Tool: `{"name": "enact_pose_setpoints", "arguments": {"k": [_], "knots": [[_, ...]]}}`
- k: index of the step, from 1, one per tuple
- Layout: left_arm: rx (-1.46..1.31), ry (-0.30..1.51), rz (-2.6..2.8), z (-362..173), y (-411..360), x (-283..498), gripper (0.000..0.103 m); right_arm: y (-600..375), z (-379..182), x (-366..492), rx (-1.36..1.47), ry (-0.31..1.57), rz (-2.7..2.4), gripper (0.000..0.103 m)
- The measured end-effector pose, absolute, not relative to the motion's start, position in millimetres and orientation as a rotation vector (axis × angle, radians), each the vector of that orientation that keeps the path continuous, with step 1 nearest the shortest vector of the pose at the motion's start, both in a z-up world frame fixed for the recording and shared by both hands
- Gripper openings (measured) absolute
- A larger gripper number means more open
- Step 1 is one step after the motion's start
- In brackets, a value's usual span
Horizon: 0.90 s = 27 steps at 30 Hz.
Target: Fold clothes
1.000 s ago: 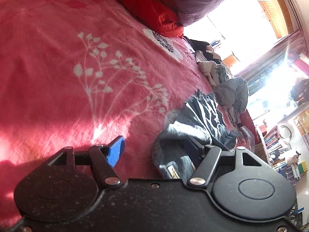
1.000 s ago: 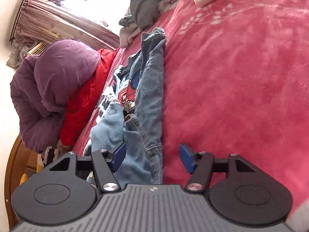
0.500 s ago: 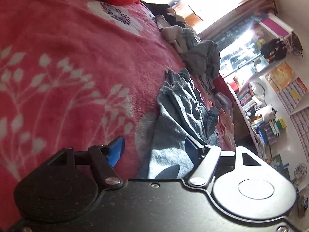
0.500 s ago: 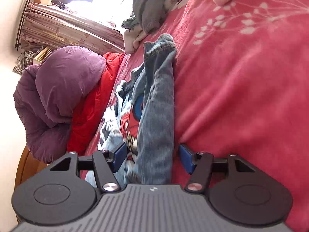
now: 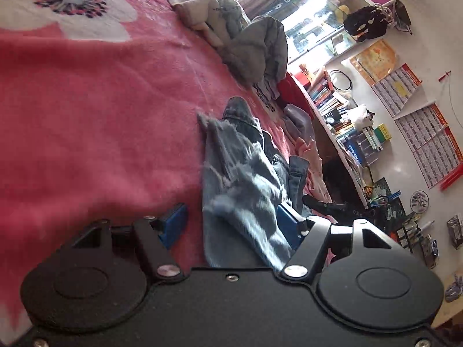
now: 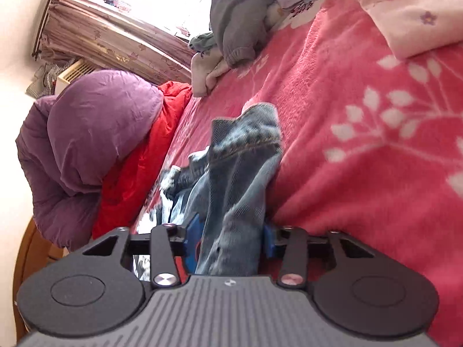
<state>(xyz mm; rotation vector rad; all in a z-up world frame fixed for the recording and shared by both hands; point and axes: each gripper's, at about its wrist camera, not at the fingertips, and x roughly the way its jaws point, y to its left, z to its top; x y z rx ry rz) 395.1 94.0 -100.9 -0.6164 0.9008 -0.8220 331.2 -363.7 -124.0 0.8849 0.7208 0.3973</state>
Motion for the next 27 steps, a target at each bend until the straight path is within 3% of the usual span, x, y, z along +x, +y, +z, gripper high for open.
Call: {"name": "enact_pose_setpoints", "arguments": {"k": [5, 9, 11, 12, 13, 16, 27], "knots": [[-0.439, 0.932, -0.900, -91.7, 52.3, 434.9, 0.067, -358.8, -127.5, 354.9, 0.843, 0.739, 0.422, 0.019], [-0.424, 0.962, -0.927, -95.2, 33.7, 460.1, 0.066, -356.0, -131.2, 368.1, 0.835, 0.752, 0.443, 0.012], [-0.443, 0.961, -0.909, -98.3, 29.8, 464.7, 0.055, -356.3, -131.5, 370.9, 0.842, 0.755, 0.458, 0.011], [-0.445, 0.958, -0.890, -100.0, 28.2, 465.6, 0.039, -355.7, -130.9, 372.6, 0.837, 0.758, 0.468, 0.010], [-0.434, 0.952, -0.867, -100.9, 27.4, 464.2, 0.029, -354.2, -130.2, 374.0, 0.830, 0.760, 0.474, 0.010], [-0.414, 0.894, -0.839, -94.6, 33.0, 449.6, 0.016, -347.6, -124.1, 377.4, 0.802, 0.757, 0.487, 0.010], [-0.515, 0.689, -0.666, -61.8, 109.3, 377.1, 0.014, -287.0, -94.4, 409.6, 0.664, 0.731, 0.656, 0.010]]}}
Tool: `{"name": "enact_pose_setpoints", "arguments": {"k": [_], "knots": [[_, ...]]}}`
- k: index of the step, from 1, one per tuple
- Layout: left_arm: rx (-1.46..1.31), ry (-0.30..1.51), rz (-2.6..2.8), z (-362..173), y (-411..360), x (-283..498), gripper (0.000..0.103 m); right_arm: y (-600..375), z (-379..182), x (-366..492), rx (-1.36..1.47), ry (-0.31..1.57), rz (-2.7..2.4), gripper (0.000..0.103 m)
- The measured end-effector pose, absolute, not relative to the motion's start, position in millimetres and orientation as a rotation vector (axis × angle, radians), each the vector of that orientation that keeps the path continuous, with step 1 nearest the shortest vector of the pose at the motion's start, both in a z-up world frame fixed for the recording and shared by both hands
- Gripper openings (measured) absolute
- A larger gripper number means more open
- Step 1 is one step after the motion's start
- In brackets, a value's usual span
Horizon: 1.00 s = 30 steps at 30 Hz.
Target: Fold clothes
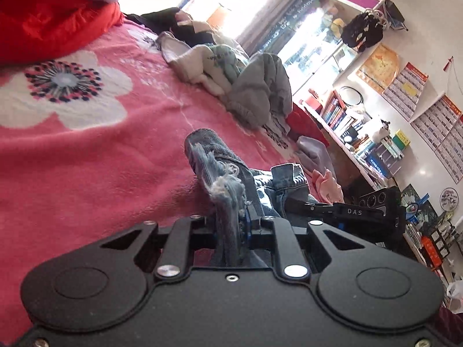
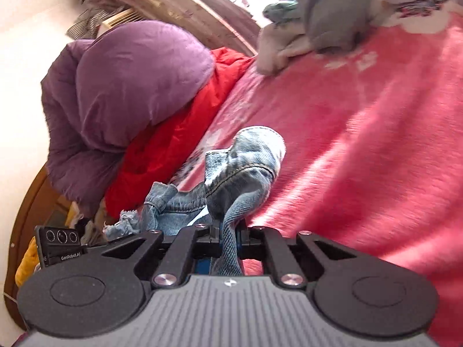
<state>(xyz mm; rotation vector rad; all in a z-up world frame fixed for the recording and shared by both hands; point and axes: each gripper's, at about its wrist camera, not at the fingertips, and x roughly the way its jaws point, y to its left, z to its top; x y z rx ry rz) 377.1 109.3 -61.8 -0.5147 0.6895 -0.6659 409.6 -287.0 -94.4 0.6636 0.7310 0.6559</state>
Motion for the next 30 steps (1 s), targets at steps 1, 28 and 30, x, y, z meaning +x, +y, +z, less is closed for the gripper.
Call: {"name": "enact_pose_setpoints", "arguments": {"k": [1, 28, 30], "knots": [[-0.524, 0.676, -0.649, -61.2, 114.4, 374.5, 0.014, -280.6, -91.3, 413.4, 0.645, 0.733, 0.671, 0.010], [-0.725, 0.707, -0.015, -56.1, 151.5, 227.4, 0.064, -351.9, -101.0, 314.6, 1.019, 0.720, 0.288, 0.061], [-0.749, 0.700, 0.021, -47.9, 152.3, 197.3, 0.066, -362.0, -101.1, 278.5, 1.070, 0.695, 0.234, 0.064]]}}
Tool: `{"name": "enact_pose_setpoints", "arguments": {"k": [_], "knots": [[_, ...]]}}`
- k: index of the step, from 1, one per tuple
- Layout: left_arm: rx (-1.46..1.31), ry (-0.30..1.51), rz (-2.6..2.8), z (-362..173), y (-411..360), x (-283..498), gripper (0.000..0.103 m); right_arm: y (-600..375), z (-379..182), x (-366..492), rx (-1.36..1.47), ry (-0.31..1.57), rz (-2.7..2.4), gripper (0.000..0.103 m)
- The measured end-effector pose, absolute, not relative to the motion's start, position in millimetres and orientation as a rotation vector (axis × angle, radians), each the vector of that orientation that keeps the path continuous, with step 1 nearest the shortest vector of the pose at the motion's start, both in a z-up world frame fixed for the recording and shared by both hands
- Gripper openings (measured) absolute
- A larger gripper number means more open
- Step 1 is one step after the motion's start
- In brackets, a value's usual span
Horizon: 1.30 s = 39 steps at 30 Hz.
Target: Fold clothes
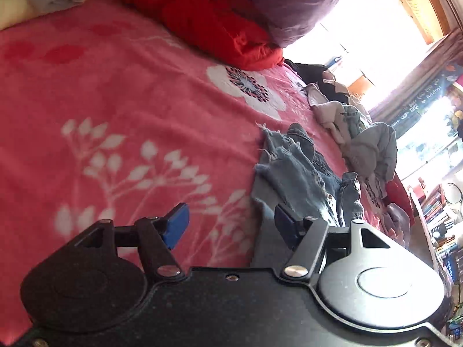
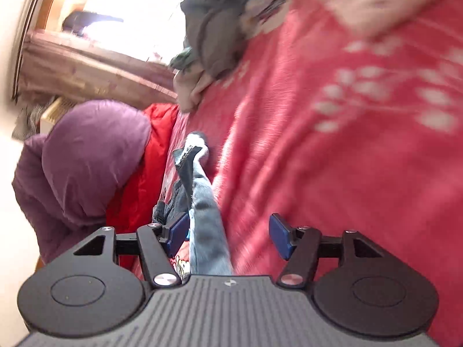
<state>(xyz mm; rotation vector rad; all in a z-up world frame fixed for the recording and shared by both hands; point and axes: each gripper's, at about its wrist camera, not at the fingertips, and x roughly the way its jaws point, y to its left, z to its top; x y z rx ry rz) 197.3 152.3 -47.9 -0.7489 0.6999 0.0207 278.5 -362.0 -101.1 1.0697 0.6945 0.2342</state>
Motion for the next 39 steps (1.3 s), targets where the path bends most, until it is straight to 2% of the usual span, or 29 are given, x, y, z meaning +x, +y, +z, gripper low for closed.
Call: {"name": "enact_pose_setpoints", "arguments": {"k": [4, 8, 12, 16, 20, 22, 23, 24, 25, 26, 31, 35, 39], "knots": [[-0.869, 0.694, 0.011, -43.6, 146.7, 146.6, 0.068, -371.7, -108.0, 207.7, 1.201, 0.657, 0.208, 0.064], [-0.899, 0.756, -0.018, -53.8, 123.9, 116.3, 0.068, -360.7, -113.3, 154.6, 1.207, 0.675, 0.247, 0.064], [-0.923, 0.832, -0.004, -73.8, 104.9, 98.3, 0.068, -339.0, -115.7, 123.4, 1.169, 0.751, 0.303, 0.064], [-0.898, 0.781, -0.025, -83.6, 93.3, 95.6, 0.068, -308.6, -116.1, 115.9, 1.052, 0.813, 0.366, 0.063], [-0.887, 0.733, -0.071, -91.0, 86.2, 100.9, 0.068, -290.8, -121.7, 123.4, 1.022, 0.818, 0.370, 0.051], [-0.885, 0.716, -0.102, -93.2, 83.0, 102.3, 0.067, -285.1, -127.4, 128.0, 1.042, 0.820, 0.373, 0.041], [-0.886, 0.713, -0.120, -93.3, 81.5, 103.2, 0.065, -283.5, -130.0, 128.8, 1.045, 0.824, 0.373, 0.032], [-0.880, 0.717, -0.136, -93.5, 79.8, 104.5, 0.049, -281.8, -132.3, 129.8, 1.046, 0.828, 0.375, 0.023], [-0.863, 0.732, -0.150, -93.8, 77.4, 106.8, 0.010, -278.4, -131.1, 131.0, 1.026, 0.821, 0.397, 0.019], [-0.846, 0.738, -0.155, -93.3, 76.2, 107.2, 0.005, -275.1, -129.8, 132.3, 1.006, 0.815, 0.418, 0.012], [-0.866, 0.661, -0.166, -66.1, 89.1, 79.4, 0.004, -268.5, -101.9, 122.8, 0.995, 0.724, 0.554, 0.010], [-0.866, 0.743, -0.147, -78.8, 85.8, 65.0, 0.004, -276.0, -121.2, 111.6, 1.025, 0.861, 0.519, 0.010], [-0.866, 0.806, -0.135, -94.5, 78.7, 54.8, 0.004, -281.7, -127.0, 106.7, 0.967, 0.901, 0.484, 0.009]]}}
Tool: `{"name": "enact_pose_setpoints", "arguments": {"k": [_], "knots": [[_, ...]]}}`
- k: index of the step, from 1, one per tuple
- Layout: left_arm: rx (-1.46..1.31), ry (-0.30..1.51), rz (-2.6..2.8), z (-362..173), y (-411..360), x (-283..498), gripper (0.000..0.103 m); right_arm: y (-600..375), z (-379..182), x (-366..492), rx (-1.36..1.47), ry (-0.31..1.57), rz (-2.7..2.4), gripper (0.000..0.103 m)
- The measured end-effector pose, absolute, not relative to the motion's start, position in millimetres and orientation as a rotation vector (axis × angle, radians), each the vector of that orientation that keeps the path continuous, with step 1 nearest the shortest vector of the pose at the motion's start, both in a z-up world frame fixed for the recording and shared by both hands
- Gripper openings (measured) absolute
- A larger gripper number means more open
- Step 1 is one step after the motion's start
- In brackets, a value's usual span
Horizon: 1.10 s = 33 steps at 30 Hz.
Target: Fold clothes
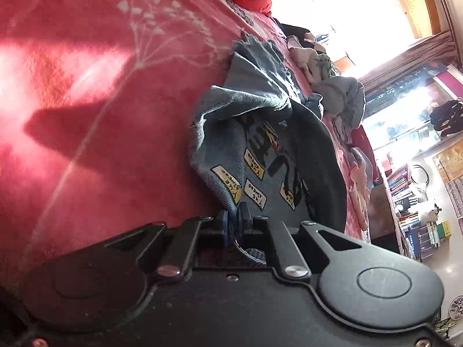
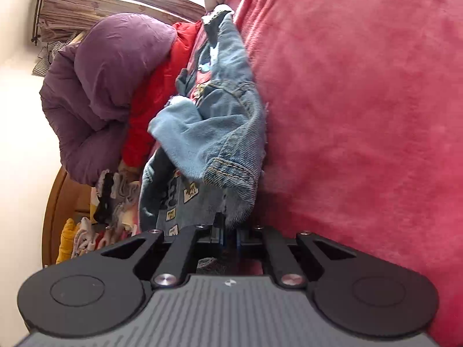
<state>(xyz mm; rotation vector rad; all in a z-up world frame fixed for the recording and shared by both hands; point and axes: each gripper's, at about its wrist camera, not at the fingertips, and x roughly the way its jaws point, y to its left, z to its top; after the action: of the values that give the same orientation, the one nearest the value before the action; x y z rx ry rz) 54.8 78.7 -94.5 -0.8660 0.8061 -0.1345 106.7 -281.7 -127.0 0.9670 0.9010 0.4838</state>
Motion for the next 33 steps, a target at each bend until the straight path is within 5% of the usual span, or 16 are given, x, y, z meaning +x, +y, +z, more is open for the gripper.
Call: {"name": "enact_pose_setpoints", "arguments": {"k": [5, 7, 10, 14, 22, 33], "knots": [[-0.817, 0.842, -0.146, -95.7, 73.9, 50.9, 0.006, -283.8, -124.7, 98.0, 0.888, 0.930, 0.471, 0.009], [-0.801, 0.852, -0.127, -89.6, 77.0, 49.5, 0.023, -284.5, -119.8, 94.5, 0.867, 0.939, 0.459, 0.012], [-0.673, 0.759, -0.101, -60.3, 77.8, 40.1, 0.047, -287.5, -106.7, 82.0, 0.824, 0.914, 0.440, 0.032], [-0.531, 0.686, -0.080, -34.9, 76.3, 34.9, 0.049, -294.1, -75.5, 63.5, 0.676, 0.810, 0.385, 0.047], [-0.276, 0.560, -0.100, -1.6, 47.4, 50.2, 0.055, -264.4, -30.8, 62.5, 0.209, 0.525, 0.331, 0.047], [0.121, 0.535, -0.103, -23.3, -7.3, 103.2, 0.055, -195.6, -36.6, 104.6, -0.164, 0.408, 0.369, 0.045]]}}
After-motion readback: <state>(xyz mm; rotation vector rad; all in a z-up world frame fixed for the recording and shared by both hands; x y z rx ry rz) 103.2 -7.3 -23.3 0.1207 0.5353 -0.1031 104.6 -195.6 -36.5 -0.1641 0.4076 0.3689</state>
